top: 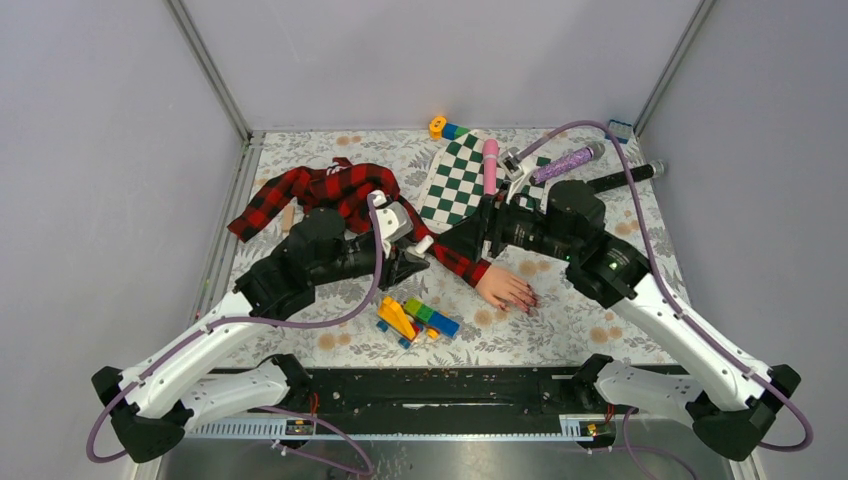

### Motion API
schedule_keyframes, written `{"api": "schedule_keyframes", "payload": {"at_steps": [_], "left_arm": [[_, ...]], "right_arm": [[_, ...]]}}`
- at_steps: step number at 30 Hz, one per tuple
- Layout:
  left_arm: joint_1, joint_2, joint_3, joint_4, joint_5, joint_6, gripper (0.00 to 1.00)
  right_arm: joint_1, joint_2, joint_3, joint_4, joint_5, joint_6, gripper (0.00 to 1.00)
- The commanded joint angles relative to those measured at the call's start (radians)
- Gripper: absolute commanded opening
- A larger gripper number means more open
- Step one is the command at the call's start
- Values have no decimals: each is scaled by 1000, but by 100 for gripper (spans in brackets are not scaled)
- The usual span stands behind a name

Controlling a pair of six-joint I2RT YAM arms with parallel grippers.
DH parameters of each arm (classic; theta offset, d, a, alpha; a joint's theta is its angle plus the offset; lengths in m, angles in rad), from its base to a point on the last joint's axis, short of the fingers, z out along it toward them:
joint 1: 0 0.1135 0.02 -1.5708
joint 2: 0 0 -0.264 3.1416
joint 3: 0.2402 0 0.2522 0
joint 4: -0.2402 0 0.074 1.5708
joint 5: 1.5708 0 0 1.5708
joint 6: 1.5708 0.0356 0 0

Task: Paint the nails
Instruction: Unscrew the nail polish bottle.

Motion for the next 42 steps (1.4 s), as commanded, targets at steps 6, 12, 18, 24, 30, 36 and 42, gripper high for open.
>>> {"api": "schedule_keyframes", "payload": {"at_steps": [6,12,18,24,30,36,42], "left_arm": [[-17,-12,-2,24,-285,-2,0],[-16,-16,-2,23,-283,-8,0],[-16,-19,-2,23,-286,-10,0],[-17,-17,-2,24,-280,-12,0],[-16,-18,-5,30,-259,-13,0],[-17,-19,-5,30,-259,-13,0],[-17,-18,-5,30,-260,-14,0]], "right_arm": [[96,34,-109,323,146,265,61],[155,28,-131,339,322,296,52],[194,84,-102,354,340,299,49],[213,123,-78,378,338,304,46],[221,142,-73,407,352,294,43],[222,130,-70,401,409,266,38],[223,141,-61,391,397,266,27]]}}
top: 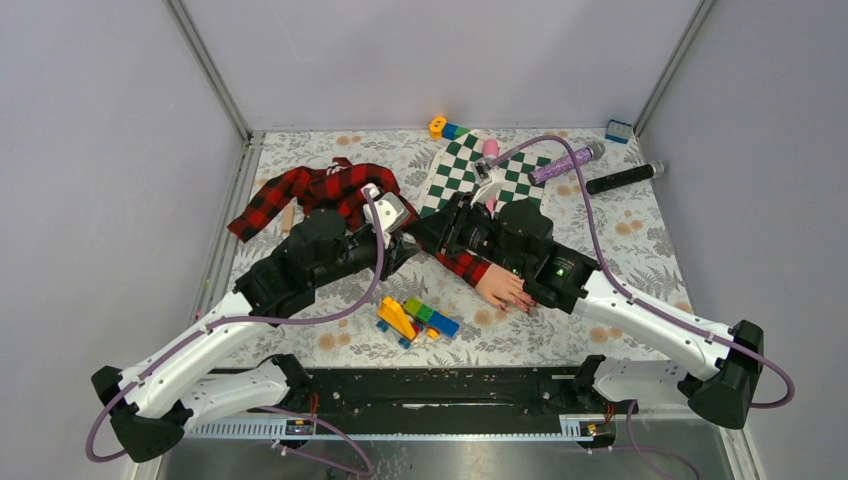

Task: Paint the nails
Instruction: Unscrew the nail polish bottle.

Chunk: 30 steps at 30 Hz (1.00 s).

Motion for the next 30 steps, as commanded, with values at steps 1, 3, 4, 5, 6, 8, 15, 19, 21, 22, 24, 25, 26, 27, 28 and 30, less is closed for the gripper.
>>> {"api": "schedule_keyframes", "payload": {"at_steps": [1,3,4,5,6,8,15,19,21,22,24,25,26,27,28,30], "left_arm": [[-5,-19,-3,42,-1,-9,0],[-4,-21,-4,42,11,-8,0],[-3,-22,-4,44,23,-8,0],[-2,-22,-4,48,42,-11,0],[3,-23,-6,53,68,-16,0],[20,-26,-6,64,142,-26,0],[68,-30,-12,112,520,-25,0],[87,-17,-4,126,723,-39,0],[94,-17,-8,156,795,-66,0],[97,-18,-11,171,828,-78,0],[103,-17,-13,203,891,-106,0],[105,-17,-17,221,917,-122,0],[105,-18,-21,238,939,-135,0],[107,-19,-23,254,955,-147,0],[108,-19,-25,263,968,-157,0],[109,-18,-26,276,989,-167,0]], "right_arm": [[13,3,51,42,24,-16,22],[13,7,52,43,19,-21,7],[12,8,53,43,18,-26,1],[13,6,51,46,15,-35,0],[13,3,48,53,8,-52,0],[13,-8,42,67,-4,-91,0],[-1,-68,47,95,-205,-246,5],[-18,-85,68,96,-381,-308,0],[-24,-92,77,96,-466,-335,0],[-27,-94,84,96,-512,-347,0],[-34,-98,94,99,-601,-363,0],[-38,-100,98,105,-644,-366,0],[-41,-102,102,114,-689,-369,0],[-44,-104,106,121,-731,-373,0],[-44,-106,109,126,-766,-378,0],[-45,-109,116,133,-824,-384,0]]}}
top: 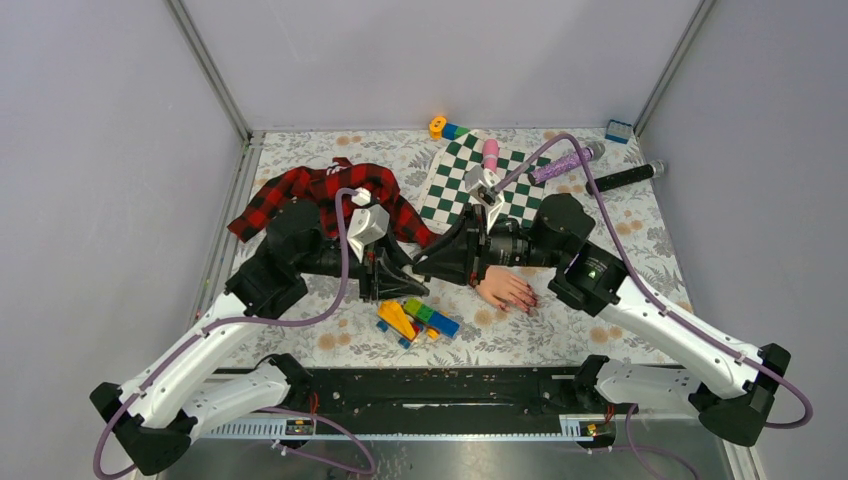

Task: Paint the nails
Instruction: Unscrew the nail polish bottle.

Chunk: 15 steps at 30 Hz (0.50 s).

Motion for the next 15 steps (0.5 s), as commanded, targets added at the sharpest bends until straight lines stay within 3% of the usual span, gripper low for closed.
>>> {"api": "schedule_keyframes", "payload": {"at_steps": [1,9,15], "left_arm": [[-16,6,-13,124,209,-29,0],[-16,31,-7,135,262,-51,0],[-14,50,-3,111,227,-40,0]], "right_arm": [[3,-8,76,146,-257,-15,0],[4,-2,122,149,-387,-23,0],[3,24,155,141,-415,-14,0]]}}
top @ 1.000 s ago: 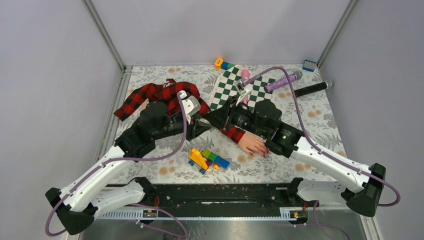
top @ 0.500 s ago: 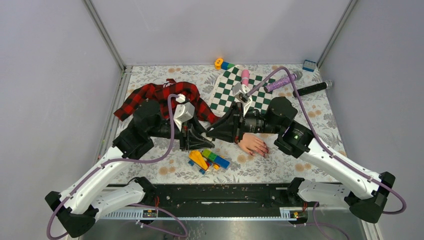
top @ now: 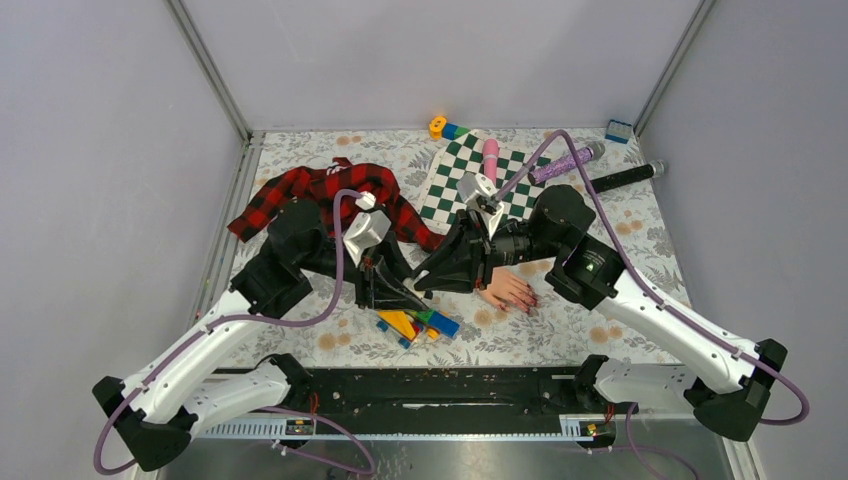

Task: Paint the nails
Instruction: Unscrew the nail polish bottle.

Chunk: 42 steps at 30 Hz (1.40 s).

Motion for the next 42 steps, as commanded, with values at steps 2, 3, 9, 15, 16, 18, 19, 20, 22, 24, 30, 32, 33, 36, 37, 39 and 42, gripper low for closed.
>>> {"api": "schedule_keyframes", "payload": {"at_steps": [2,3,9,15,16,18,19,20,22,24,30,32,33,36,37,39,42], "left_arm": [[1,32,5,-8,-7,81,0],[0,30,5,-14,-19,88,0],[0,-8,4,-86,-220,173,0],[-42,-67,-16,-169,-747,283,0],[-61,-72,-22,-174,-842,295,0],[-90,-71,-25,-183,-949,310,0],[-101,-65,-25,-190,-1000,313,0],[-106,-60,-23,-198,-1043,318,0],[-111,-51,-20,-199,-1079,315,0],[-112,-46,-21,-200,-1098,313,0],[-112,-33,-22,-202,-1114,308,0],[-112,-33,-24,-201,-1118,308,0],[-112,-32,-24,-201,-1120,307,0],[-111,-29,-26,-200,-1122,308,0],[-112,-27,-25,-201,-1121,308,0],[-114,-24,-24,-201,-1118,308,0],[-113,-24,-26,-201,-1116,308,0]], "right_arm": [[7,-12,96,96,-91,56,5],[4,-18,93,83,-60,49,29],[-83,-77,78,-48,302,116,83],[-208,-90,21,-107,475,320,82],[-210,-88,7,-116,503,338,82],[-210,-83,-22,-113,544,379,78],[-209,-79,-32,-107,554,395,74],[-209,-74,-44,-98,562,419,73],[-202,-65,-60,-79,572,456,67],[-180,-54,-67,-68,592,469,62],[-94,13,-15,-107,643,453,59],[-75,42,-4,-116,650,463,57],[-70,58,2,-119,654,472,56],[-58,95,28,-128,654,501,53],[-53,107,37,-132,654,504,52],[-40,130,57,-141,658,502,51],[-30,158,91,-205,667,488,50]]}}
